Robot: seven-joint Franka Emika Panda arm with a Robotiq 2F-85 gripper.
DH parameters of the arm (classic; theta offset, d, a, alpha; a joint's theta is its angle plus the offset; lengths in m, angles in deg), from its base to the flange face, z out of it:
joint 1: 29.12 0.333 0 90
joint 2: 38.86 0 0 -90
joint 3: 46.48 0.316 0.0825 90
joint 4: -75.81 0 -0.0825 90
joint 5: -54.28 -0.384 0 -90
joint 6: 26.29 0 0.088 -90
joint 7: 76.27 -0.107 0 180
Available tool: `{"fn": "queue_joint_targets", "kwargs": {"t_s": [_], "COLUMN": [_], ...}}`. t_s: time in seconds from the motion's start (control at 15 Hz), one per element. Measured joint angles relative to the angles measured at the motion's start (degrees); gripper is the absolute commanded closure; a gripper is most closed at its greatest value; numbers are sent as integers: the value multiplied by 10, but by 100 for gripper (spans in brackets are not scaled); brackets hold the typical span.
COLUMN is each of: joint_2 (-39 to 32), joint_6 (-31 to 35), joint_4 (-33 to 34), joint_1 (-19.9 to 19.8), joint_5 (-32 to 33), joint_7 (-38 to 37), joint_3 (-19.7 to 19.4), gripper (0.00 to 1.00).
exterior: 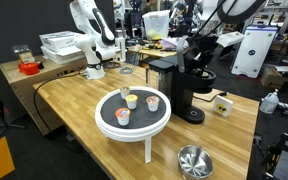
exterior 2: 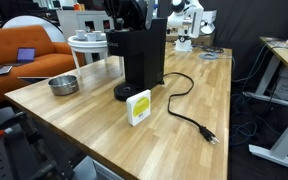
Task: Open the coffee maker, take out the cup and put it in the pot
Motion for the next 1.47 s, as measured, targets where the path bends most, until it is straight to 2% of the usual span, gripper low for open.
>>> {"fn": "queue_joint_targets", "kwargs": {"t_s": [0.73,1.47], "joint_2": [6,68], "joint_6": [-1,-1], "joint_4": [0,-1], "joint_1": [0,-2], "joint_5": [4,34], "joint_7": [0,0], "joint_3": [-1,1], "gripper": [99,99]}}
